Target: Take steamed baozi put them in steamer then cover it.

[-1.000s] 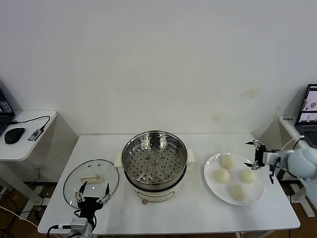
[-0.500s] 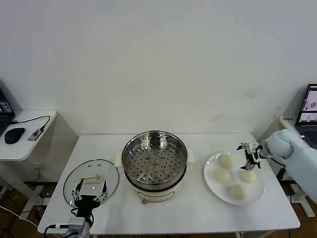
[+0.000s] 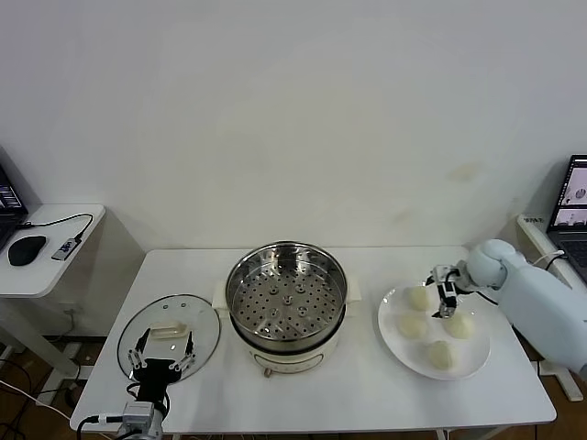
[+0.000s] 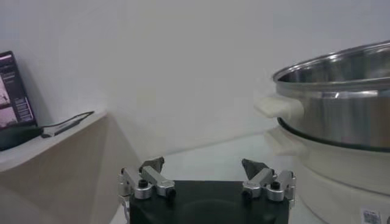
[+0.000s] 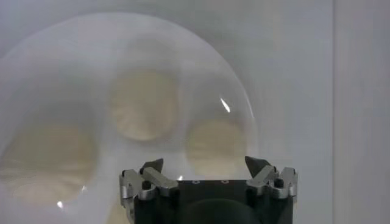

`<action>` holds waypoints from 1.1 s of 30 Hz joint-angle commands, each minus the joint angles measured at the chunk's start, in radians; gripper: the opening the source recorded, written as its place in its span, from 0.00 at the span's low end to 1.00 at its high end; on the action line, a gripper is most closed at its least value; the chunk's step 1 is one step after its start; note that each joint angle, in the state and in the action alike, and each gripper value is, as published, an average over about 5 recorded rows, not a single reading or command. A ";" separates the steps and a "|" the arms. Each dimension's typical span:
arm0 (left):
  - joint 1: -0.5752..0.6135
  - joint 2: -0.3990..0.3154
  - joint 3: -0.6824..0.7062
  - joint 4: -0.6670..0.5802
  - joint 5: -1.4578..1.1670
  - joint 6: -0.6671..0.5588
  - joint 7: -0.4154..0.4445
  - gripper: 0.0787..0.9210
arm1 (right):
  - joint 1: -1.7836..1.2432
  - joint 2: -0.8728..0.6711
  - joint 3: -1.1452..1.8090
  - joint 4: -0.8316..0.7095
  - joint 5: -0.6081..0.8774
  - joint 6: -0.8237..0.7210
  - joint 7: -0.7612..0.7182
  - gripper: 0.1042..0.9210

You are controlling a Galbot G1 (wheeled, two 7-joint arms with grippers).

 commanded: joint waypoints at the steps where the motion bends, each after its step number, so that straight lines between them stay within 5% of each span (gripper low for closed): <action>1: -0.001 0.001 0.000 0.001 0.001 -0.003 -0.001 0.88 | 0.020 0.053 -0.015 -0.075 -0.040 -0.006 0.007 0.84; 18: -0.004 0.000 0.000 0.000 0.010 -0.012 0.001 0.88 | 0.009 0.064 -0.019 -0.088 -0.070 -0.006 0.026 0.64; 27: 0.002 0.001 -0.004 -0.010 0.012 -0.016 0.000 0.88 | 0.024 0.004 -0.036 0.013 -0.017 -0.013 0.028 0.50; 33: 0.003 -0.001 -0.002 -0.014 0.013 -0.016 0.000 0.88 | 0.126 -0.106 -0.110 0.130 0.083 -0.005 0.021 0.50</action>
